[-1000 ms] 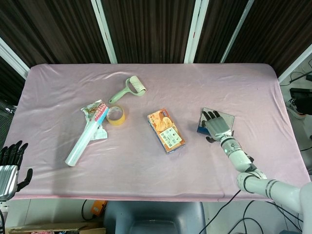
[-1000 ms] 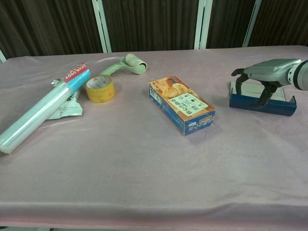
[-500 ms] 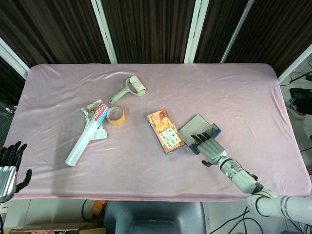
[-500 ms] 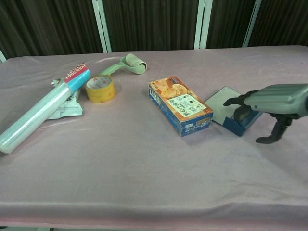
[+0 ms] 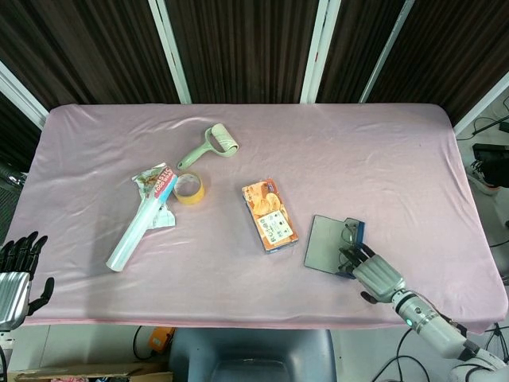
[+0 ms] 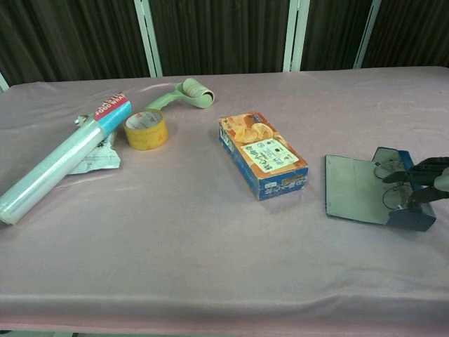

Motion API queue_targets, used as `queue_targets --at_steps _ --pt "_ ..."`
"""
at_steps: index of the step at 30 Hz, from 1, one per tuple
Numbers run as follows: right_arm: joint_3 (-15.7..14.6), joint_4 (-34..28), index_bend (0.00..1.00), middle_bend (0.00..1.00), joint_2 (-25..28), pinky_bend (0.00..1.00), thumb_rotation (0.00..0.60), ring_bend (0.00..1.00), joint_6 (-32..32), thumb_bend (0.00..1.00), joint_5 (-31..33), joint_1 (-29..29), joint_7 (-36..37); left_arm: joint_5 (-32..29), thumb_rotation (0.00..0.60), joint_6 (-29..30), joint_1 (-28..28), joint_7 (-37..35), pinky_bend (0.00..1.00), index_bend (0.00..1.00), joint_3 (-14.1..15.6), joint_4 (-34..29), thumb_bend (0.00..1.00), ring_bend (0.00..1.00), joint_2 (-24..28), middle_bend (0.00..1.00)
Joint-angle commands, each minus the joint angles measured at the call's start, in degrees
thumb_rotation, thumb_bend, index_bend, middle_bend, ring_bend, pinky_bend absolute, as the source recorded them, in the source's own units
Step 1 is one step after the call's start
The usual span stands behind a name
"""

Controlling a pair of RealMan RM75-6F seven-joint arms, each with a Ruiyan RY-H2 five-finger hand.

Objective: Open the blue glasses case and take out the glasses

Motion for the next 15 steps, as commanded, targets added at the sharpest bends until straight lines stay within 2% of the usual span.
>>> queue_targets --at_steps 1,9,15 --pt "-1.71 1.21 0.49 0.03 1.20 0.00 0.600 0.00 2.33 0.44 -3.36 -2.19 1.78 0.11 0.600 0.10 0.06 0.17 0.03 0.00 0.07 -0.06 0.42 0.00 -0.06 0.00" --pt "-2.99 3.01 0.49 0.03 2.42 0.00 0.600 0.00 5.20 0.44 -6.12 -5.69 3.29 -0.01 0.600 -0.05 -0.01 0.89 0.03 0.00 0.04 -0.14 0.42 0.00 -0.31 0.00" --pt "-2.36 5.44 0.49 0.03 2.88 0.00 0.600 0.00 5.86 0.44 -4.64 -7.86 4.65 0.26 0.600 -0.10 -0.04 1.48 0.03 0.00 0.20 -0.25 0.42 0.00 -0.48 0.00"
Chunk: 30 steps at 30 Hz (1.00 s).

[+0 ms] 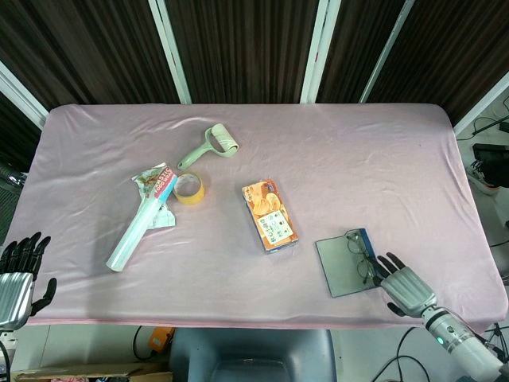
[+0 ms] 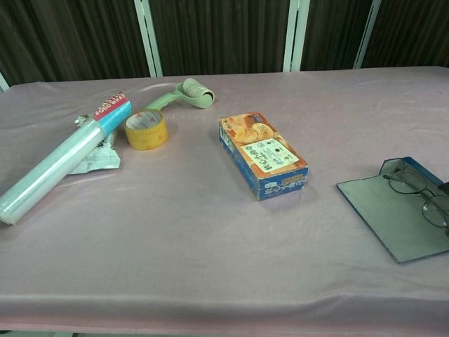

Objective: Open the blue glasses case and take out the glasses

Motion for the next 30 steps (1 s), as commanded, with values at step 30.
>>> queue_targets --at_steps 30 --pt "13.16 12.43 0.50 0.02 -5.55 0.00 0.600 0.00 0.89 0.44 6.59 1.53 5.19 -0.55 0.600 -1.02 -0.47 0.96 0.03 0.00 0.00 -0.31 0.42 0.00 -0.28 0.00"
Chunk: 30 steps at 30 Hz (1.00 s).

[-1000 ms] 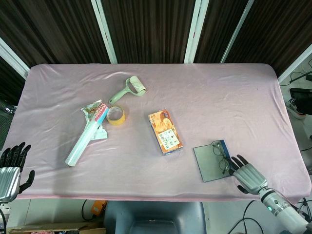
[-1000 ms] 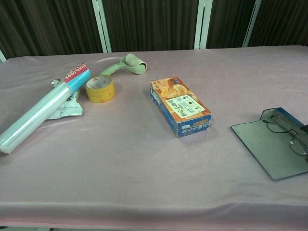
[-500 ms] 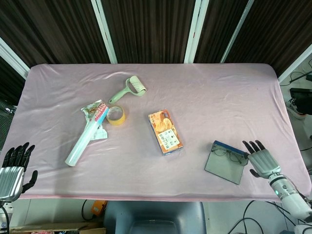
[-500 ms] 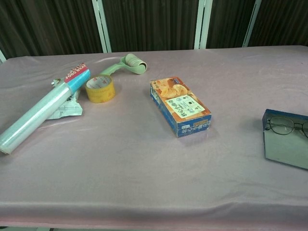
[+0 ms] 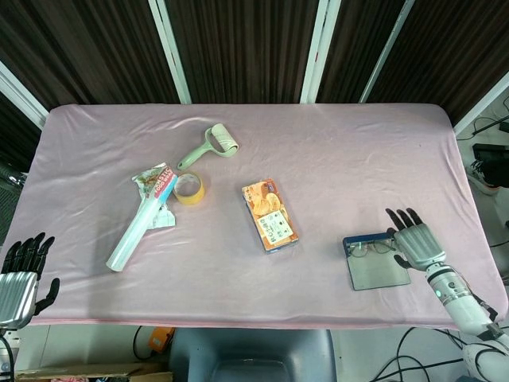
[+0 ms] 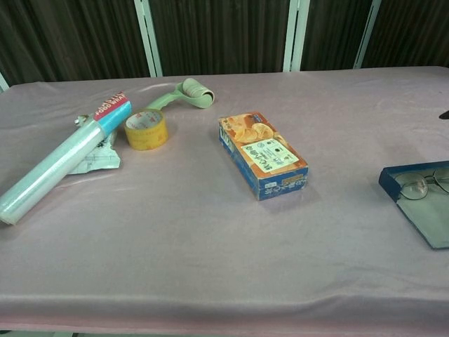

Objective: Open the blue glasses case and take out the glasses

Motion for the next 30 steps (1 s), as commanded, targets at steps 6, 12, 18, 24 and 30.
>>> queue_targets --at_steps 6,12,18,24,30 --pt "3.08 4.05 0.53 0.02 -3.04 0.00 0.600 0.00 2.55 0.44 -2.38 1.00 3.19 0.47 0.600 0.19 -0.02 -0.69 0.04 0.00 0.09 0.18 0.42 0.00 0.10 0.00" --pt "3.08 7.57 0.57 0.02 -6.36 0.00 0.600 0.00 -3.06 0.49 -1.04 3.35 2.18 0.29 0.600 0.17 0.00 -0.70 0.04 0.00 0.04 0.20 0.42 0.00 0.10 0.00" --pt "3.06 9.03 0.59 0.03 -7.50 0.00 0.600 0.00 -4.21 0.54 -0.77 3.79 2.23 0.12 0.600 0.09 -0.03 -0.71 0.04 0.00 -0.03 0.25 0.42 0.00 0.09 0.00" --pt "3.20 10.25 0.60 0.03 -8.36 0.00 0.600 0.00 -5.79 0.55 -0.20 4.34 2.88 0.06 0.600 -0.04 -0.11 -0.54 0.04 0.00 -0.05 0.21 0.42 0.00 0.06 0.00" --pt "3.02 10.33 0.59 0.03 -8.40 0.00 0.600 0.00 -5.99 0.55 -0.23 4.28 3.10 0.13 0.600 0.03 -0.07 -0.59 0.04 0.00 -0.01 0.25 0.42 0.00 0.07 0.00"
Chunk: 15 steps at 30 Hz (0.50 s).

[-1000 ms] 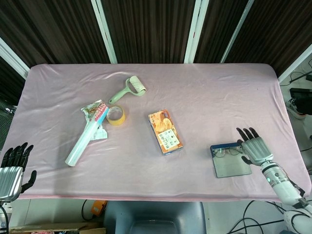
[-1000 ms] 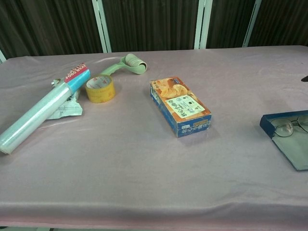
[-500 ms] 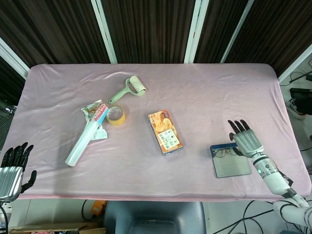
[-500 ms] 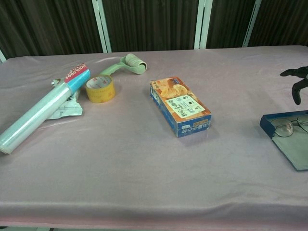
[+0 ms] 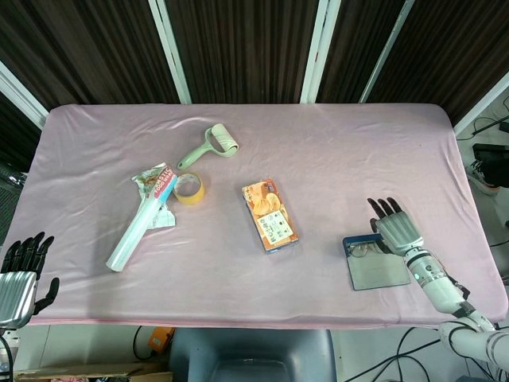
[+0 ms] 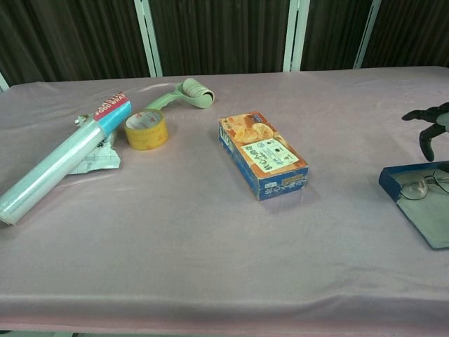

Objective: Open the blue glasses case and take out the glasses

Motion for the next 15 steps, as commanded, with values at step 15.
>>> queue_targets --at_steps 15 --pt "-0.28 0.22 0.56 0.03 -0.43 0.00 0.600 0.00 -0.38 0.55 0.17 -0.12 -0.29 0.18 0.600 0.05 0.00 -0.05 0.04 0.00 0.08 0.02 0.42 0.00 0.04 0.00"
